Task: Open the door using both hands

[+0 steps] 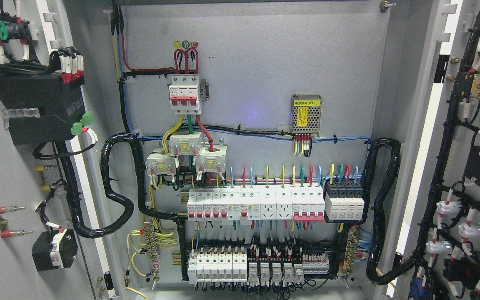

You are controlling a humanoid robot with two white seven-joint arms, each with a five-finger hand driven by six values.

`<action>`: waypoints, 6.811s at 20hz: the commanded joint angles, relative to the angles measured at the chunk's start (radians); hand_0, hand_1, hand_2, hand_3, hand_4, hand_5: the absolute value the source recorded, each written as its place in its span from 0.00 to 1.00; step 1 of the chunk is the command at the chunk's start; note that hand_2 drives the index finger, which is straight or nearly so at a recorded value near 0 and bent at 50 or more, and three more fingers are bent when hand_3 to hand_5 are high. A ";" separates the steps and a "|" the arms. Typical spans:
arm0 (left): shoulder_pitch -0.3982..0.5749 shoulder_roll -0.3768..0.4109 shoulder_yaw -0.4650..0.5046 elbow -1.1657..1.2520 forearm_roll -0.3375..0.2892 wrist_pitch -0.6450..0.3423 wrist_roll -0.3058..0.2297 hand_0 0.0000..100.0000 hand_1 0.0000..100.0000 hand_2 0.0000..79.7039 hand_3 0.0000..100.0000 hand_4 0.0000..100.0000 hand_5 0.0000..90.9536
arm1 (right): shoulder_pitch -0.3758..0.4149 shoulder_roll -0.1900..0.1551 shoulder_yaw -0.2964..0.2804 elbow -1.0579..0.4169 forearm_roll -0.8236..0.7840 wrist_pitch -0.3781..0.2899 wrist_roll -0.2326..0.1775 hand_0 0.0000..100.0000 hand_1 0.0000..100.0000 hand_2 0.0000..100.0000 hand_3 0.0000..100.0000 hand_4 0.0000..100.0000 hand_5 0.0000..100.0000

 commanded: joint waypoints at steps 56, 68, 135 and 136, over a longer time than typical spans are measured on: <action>-0.184 0.211 0.393 0.289 0.263 0.231 -0.002 0.00 0.00 0.00 0.00 0.03 0.00 | 0.008 -0.083 -0.165 0.225 -0.142 -0.074 0.159 0.00 0.00 0.00 0.00 0.00 0.00; -0.227 0.234 0.441 0.312 0.261 0.336 0.001 0.00 0.00 0.00 0.00 0.03 0.00 | -0.001 -0.083 -0.207 0.265 -0.143 -0.074 0.162 0.00 0.00 0.00 0.00 0.00 0.00; -0.159 0.317 0.409 0.279 0.384 0.343 0.005 0.00 0.00 0.00 0.00 0.03 0.00 | -0.017 -0.081 -0.129 0.154 -0.246 -0.077 0.386 0.00 0.00 0.00 0.00 0.00 0.00; -0.138 0.317 0.407 0.257 0.385 0.343 0.005 0.00 0.00 0.00 0.00 0.03 0.00 | -0.024 -0.081 -0.110 0.154 -0.237 -0.077 0.386 0.00 0.00 0.00 0.00 0.00 0.00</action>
